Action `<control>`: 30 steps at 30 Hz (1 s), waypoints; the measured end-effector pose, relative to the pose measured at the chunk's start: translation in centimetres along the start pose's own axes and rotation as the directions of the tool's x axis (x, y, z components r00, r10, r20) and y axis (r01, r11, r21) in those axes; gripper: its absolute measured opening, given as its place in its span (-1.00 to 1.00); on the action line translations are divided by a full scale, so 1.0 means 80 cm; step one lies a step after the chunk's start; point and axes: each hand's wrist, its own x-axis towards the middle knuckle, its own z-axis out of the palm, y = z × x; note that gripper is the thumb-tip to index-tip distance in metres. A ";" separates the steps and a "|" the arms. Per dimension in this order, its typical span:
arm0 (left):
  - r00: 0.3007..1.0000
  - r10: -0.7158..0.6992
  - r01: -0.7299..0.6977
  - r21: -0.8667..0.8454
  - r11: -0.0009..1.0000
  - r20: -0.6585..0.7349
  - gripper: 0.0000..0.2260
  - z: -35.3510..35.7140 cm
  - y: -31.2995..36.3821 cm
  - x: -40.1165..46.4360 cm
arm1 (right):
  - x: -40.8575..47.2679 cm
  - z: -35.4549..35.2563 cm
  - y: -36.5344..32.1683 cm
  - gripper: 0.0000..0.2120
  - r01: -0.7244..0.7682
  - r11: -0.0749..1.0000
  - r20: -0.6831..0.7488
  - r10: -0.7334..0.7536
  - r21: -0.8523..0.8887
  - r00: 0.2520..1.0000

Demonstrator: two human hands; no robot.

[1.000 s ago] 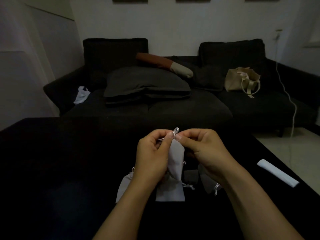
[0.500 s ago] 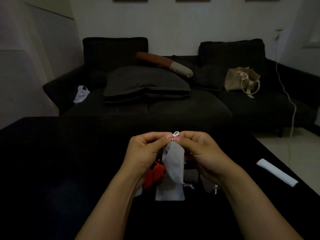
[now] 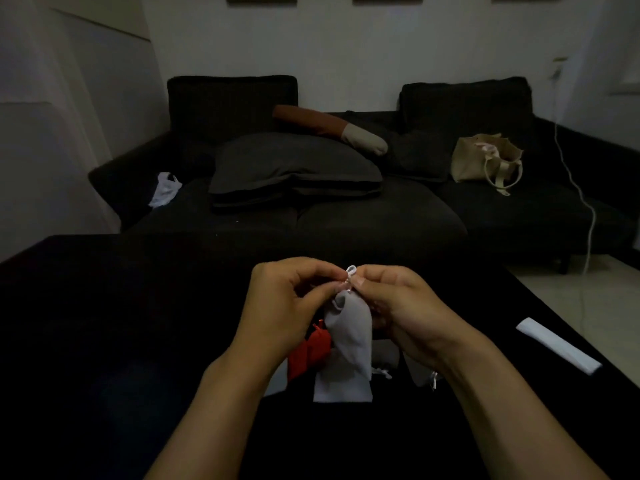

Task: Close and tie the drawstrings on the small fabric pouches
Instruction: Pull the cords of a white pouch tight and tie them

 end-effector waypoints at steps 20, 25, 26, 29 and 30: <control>0.983 -0.026 -0.016 0.223 0.975 0.184 -0.95 0.013 -0.003 0.001 | 0.001 0.006 0.000 -0.64 -0.044 0.993 -0.222 0.019 -0.108 0.975; 0.981 -0.156 0.154 0.028 0.988 0.116 -0.84 0.022 -0.001 0.000 | 0.001 0.006 -0.004 -0.67 0.009 0.997 -0.270 -0.029 -0.077 0.962; 0.977 -0.185 0.187 -0.003 0.982 0.101 -0.82 0.023 -0.001 0.001 | 0.001 0.006 -0.003 -0.69 0.025 0.996 -0.280 -0.048 -0.086 0.959; 0.969 -0.243 0.246 -0.060 0.967 0.053 -0.86 0.022 -0.003 0.001 | 0.001 0.002 -0.001 -0.72 0.123 0.987 -0.347 -0.152 -0.102 0.926; 0.966 -0.255 0.258 -0.078 0.963 0.046 -0.87 0.021 -0.004 0.001 | 0.002 0.000 -0.001 -0.72 0.153 0.983 -0.363 -0.181 -0.105 0.914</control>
